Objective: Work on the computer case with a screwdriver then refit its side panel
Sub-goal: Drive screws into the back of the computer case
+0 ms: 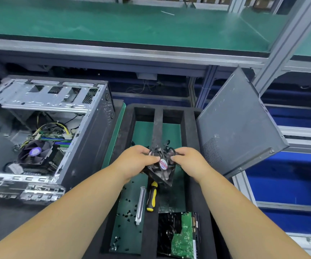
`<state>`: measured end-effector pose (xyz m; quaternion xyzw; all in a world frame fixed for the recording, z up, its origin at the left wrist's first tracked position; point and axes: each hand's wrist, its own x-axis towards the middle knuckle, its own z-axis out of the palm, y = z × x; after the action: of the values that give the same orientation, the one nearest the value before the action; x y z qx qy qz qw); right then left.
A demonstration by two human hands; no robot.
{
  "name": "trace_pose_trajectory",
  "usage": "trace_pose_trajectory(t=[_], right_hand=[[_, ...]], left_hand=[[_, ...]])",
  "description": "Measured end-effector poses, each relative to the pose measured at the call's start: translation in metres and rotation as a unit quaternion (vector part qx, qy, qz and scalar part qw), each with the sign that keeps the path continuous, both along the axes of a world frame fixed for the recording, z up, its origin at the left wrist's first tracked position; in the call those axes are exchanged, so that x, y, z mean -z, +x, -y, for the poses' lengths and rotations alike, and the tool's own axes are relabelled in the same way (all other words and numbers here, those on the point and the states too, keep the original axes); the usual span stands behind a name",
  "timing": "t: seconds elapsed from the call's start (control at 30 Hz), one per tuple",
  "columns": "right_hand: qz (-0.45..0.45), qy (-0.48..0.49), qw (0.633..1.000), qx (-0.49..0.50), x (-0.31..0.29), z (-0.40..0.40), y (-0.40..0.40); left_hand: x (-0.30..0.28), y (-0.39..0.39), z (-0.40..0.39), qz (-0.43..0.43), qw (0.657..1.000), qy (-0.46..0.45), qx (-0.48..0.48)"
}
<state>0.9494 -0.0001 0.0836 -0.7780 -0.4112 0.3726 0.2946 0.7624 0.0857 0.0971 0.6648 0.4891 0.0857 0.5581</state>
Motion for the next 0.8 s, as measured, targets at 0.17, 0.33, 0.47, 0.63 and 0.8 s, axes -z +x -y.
trace_pose_trajectory(t=[0.17, 0.33, 0.47, 0.63, 0.8], right_hand=[[0.204, -0.14, 0.968, -0.031, 0.003, -0.008, -0.001], [0.188, -0.079, 0.979, -0.028, -0.013, -0.008, -0.01], [-0.034, 0.076, 0.996, 0.033, -0.04, -0.007, -0.019], [-0.137, 0.169, 0.975, -0.035, -0.074, -0.007, -0.037], [0.048, 0.267, 0.958, -0.092, -0.104, -0.004, -0.059]], left_hand=[[-0.023, -0.016, -0.007, -0.056, 0.995, 0.084, -0.023], [-0.038, -0.036, -0.013, 0.039, 0.994, 0.049, -0.09], [-0.052, -0.045, -0.016, 0.126, 0.97, -0.069, -0.197], [-0.071, -0.057, -0.018, 0.202, 0.93, -0.168, -0.256], [-0.093, -0.075, -0.015, 0.195, 0.924, -0.2, -0.261]])
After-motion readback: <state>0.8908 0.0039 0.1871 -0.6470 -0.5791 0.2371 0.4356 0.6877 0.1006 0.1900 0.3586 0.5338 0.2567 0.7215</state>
